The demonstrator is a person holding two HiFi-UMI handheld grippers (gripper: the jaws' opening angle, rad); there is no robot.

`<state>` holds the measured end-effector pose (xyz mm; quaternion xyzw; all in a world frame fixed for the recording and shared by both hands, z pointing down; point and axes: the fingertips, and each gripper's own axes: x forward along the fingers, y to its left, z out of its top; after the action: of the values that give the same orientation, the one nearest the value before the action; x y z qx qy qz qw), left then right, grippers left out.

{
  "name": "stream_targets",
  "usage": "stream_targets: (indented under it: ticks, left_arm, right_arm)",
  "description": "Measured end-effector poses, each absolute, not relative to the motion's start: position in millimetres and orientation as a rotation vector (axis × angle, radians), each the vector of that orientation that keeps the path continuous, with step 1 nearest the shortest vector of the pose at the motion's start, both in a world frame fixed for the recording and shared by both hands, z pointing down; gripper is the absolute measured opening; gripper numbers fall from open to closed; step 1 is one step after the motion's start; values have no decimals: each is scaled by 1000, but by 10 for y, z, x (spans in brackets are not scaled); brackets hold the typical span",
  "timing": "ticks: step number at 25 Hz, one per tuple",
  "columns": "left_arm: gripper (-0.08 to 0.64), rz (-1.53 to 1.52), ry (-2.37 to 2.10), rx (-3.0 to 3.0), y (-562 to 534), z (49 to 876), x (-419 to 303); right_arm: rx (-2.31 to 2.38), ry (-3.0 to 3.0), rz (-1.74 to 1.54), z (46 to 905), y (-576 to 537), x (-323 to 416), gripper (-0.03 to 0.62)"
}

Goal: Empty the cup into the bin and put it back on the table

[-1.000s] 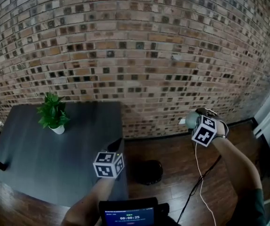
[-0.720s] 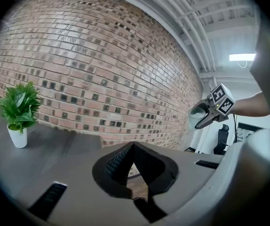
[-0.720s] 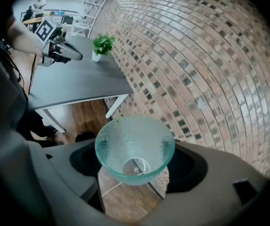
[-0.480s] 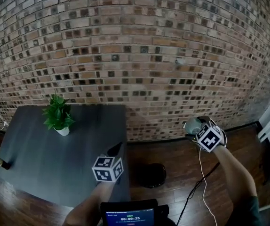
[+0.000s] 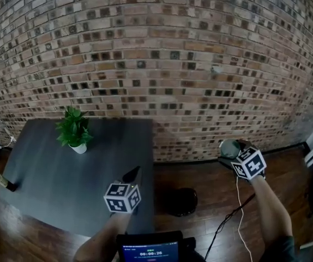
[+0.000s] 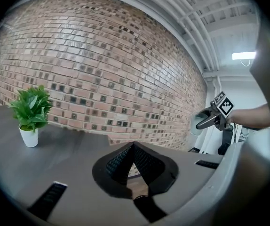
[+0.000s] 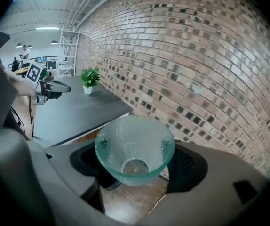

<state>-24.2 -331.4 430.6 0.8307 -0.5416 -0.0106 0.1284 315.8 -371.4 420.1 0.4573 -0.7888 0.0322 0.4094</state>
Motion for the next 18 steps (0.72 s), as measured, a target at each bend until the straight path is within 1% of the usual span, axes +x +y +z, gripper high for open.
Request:
stream_targets:
  ticks: [18]
  left_arm:
    - [3,-40,-1666,2320,-2983,4409,-609]
  right_arm:
    - [1102,-2226,164,4171,-3469,2592,391]
